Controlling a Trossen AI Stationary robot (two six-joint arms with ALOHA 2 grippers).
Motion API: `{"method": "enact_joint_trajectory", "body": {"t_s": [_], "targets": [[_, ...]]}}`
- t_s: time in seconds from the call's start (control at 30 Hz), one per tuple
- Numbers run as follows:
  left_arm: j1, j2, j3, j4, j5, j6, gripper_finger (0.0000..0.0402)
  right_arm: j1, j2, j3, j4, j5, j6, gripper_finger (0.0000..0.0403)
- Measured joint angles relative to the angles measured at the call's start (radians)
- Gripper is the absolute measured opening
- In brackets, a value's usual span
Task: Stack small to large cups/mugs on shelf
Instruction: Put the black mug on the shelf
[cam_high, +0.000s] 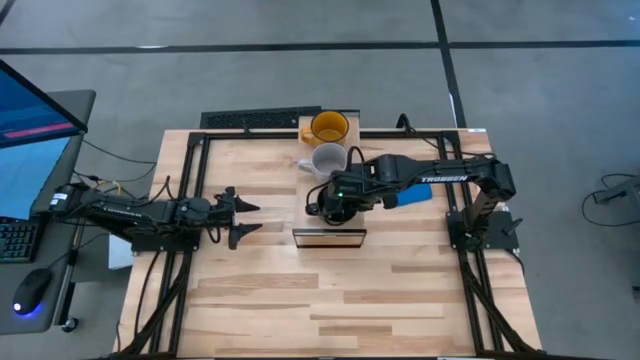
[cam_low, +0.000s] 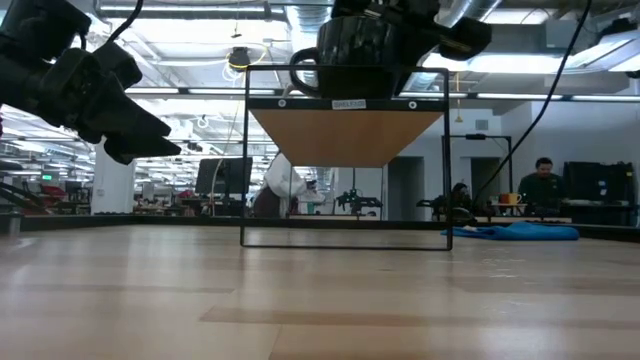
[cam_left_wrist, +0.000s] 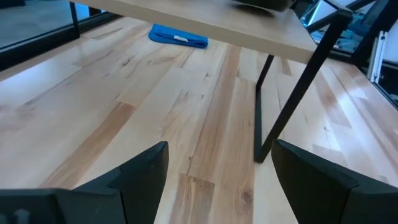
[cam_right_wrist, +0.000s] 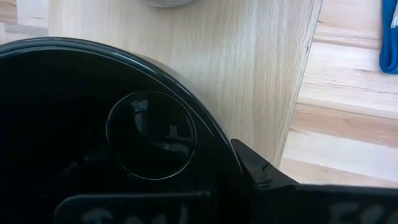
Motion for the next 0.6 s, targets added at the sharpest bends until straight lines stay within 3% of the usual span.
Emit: {"method": "enact_joint_trajectory", "body": {"t_s": [0.1,0.33,0.6], "targets": [[0.0,0.001,0.0,-0.001,0.0,0.0,0.0277,0.0,0.0,-0.001,0.0,-0.001,0.0,0.0035],[0.0,0.001,0.0,-0.001,0.001,0.0,0.0277,0.0,0.005,-0.004,0.007,-0.009,-0.015,0.0087],[0.0,0.001,0.0,-0.001,0.001,-0.001,0.0277,0.0,0.005,-0.004,0.013,-0.015,-0.018,0.0095]]}}
